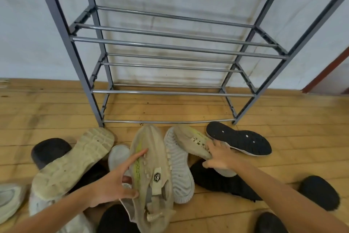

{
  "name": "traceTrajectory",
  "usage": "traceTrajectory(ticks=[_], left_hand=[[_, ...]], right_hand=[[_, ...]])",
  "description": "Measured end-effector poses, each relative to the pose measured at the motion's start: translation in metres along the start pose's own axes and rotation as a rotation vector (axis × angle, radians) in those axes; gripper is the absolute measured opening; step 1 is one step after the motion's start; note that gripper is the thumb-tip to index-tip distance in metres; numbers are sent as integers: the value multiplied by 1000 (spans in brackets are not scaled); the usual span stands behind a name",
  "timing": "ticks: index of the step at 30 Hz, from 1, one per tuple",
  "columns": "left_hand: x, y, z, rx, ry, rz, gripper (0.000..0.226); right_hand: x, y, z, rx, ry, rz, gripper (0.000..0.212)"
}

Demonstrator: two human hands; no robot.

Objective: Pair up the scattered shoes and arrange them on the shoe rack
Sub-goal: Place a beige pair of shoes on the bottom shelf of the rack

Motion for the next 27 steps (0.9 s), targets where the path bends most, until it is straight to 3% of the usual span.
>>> traceTrajectory(ticks=[2, 6, 10, 18, 22, 25, 27], left_hand=[[4, -3, 2, -6, 13, 1, 103], [-2, -13, 6, 23, 62, 27, 105], [-12, -24, 18, 54, 88, 59, 107], [-43, -25, 33, 47, 125, 122, 103], [-90, 5, 32, 3, 85, 280, 98], [-136, 42, 52, -37, -16, 432, 81], [-167, 68, 74, -58, 165, 584, 68]], right_hand=[[-6, -14, -4, -21, 93, 30, 79], [-21, -56, -29, -57, 558, 150, 65], [-30, -114, -88, -219, 780, 329, 70], [-15, -105, -127, -164, 887, 339, 73], [-32, -44, -125, -96, 852, 374, 77], [-66, 10, -146, -127, 831, 423, 82], [-93, 40, -157, -96, 850, 479, 74]])
Point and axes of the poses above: each hand's wrist, its own y-axis towards the middle knuckle, its own x-axis out of the palm, z = x × y, the point moved 10 cm from there along y, towards the middle knuckle, and after that the axes turned 1 degree about -x, right-handed, at the moved point
